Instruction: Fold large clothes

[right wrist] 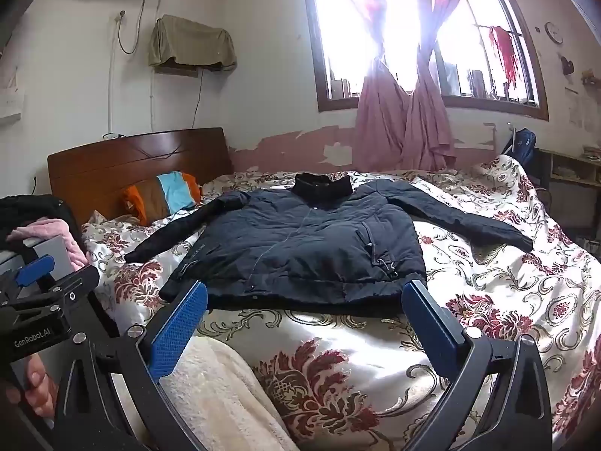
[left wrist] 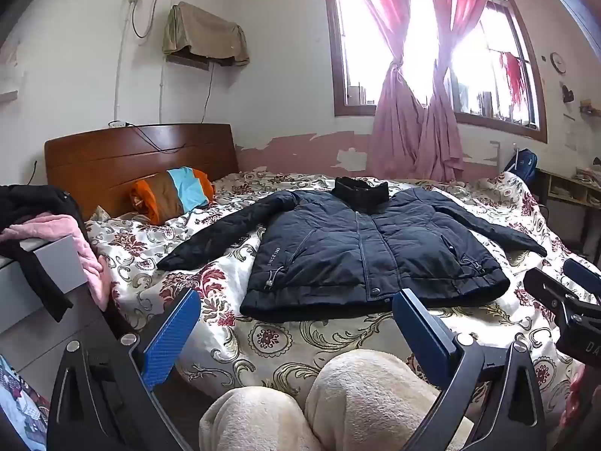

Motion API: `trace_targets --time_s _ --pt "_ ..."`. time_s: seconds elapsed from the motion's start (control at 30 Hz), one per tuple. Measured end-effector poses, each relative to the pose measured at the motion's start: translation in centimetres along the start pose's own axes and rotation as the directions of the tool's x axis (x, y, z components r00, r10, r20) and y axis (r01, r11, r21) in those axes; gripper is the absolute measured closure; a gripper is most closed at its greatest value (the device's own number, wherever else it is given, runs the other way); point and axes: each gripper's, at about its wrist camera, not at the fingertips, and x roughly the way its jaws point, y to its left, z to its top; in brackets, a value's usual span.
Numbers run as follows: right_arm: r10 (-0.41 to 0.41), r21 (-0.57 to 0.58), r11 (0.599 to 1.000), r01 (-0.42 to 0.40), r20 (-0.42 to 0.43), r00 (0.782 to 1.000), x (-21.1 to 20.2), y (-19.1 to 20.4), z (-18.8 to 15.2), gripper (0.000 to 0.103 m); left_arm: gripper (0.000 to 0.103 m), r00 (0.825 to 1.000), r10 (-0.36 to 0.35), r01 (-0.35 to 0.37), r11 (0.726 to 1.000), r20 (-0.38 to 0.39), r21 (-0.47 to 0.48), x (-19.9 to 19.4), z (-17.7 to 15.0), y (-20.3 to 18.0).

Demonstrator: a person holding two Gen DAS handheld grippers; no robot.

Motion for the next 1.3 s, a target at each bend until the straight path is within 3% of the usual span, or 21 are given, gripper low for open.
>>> trace_targets --time_s 1.3 --pt "0.001 -0.002 1.0 -0.001 0.001 1.0 0.03 -0.07 0.01 0.001 0.0 1.0 -0.011 0.01 0.999 -0.027 -0.03 0.83 -0.16 0.56"
